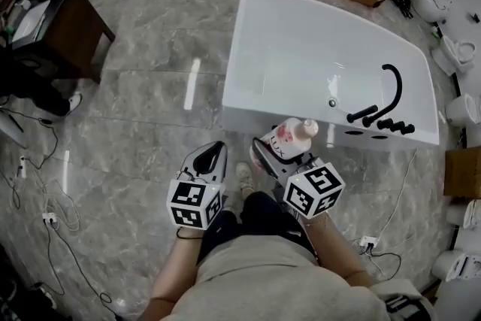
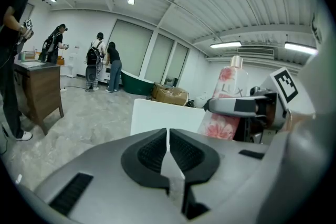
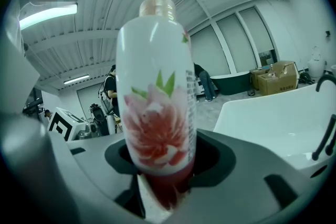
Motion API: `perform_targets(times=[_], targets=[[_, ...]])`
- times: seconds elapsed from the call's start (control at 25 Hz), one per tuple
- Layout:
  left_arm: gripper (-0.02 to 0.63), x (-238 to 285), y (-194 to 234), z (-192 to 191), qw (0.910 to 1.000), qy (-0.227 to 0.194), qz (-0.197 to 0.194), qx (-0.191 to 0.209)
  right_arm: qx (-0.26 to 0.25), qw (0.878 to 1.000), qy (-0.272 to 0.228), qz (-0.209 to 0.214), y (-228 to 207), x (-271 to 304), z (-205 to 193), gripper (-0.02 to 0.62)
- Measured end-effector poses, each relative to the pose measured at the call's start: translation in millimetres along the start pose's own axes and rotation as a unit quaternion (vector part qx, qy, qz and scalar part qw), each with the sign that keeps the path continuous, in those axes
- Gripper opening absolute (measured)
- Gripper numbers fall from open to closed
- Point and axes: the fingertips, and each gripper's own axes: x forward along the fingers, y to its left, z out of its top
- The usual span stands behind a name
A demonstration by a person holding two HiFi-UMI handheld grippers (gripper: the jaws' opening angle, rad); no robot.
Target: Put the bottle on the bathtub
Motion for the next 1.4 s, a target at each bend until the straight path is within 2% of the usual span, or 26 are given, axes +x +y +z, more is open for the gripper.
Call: perform_targets(times=[0.16, 0.32, 0.52, 0.76, 1.08, 1.24, 1.4], targets=[[0.018, 36, 27, -1, 0.9996, 0.014, 0.022, -0.008, -0.014, 1.000, 0.014, 0.016, -29, 42, 6, 0.230], [0.018, 65, 51, -13, 0.9982, 0.036, 0.037, -0.029, -0.024, 0.999, 0.045, 0.017, -61, 81, -6, 0.229], [0.018, 101, 76, -22, 0.9968, 0.042, 0.042, -0.054, -0.039, 0.997, 0.064, 0.024, -90, 122, -23, 0.229], [0.018, 141, 101, -39, 0.9967, 0.032, 0.034, -0.066, -0.094, 0.991, 0.084, 0.037, -116, 164, -57, 0.229], [0.018, 189, 129, -72, 0.9956, 0.041, 0.038, -0.076, -0.064, 0.991, 0.112, 0.032, -158, 207, -110, 0.229], [0.018, 209, 136, -100, 0.9935, 0.053, 0.044, -0.090, -0.075, 0.989, 0.126, 0.027, -175, 222, -133, 0.229], [0.018, 223, 146, -115, 0.9922, 0.055, 0.051, -0.100, -0.100, 0.989, 0.110, 0.021, -187, 238, -142, 0.229]])
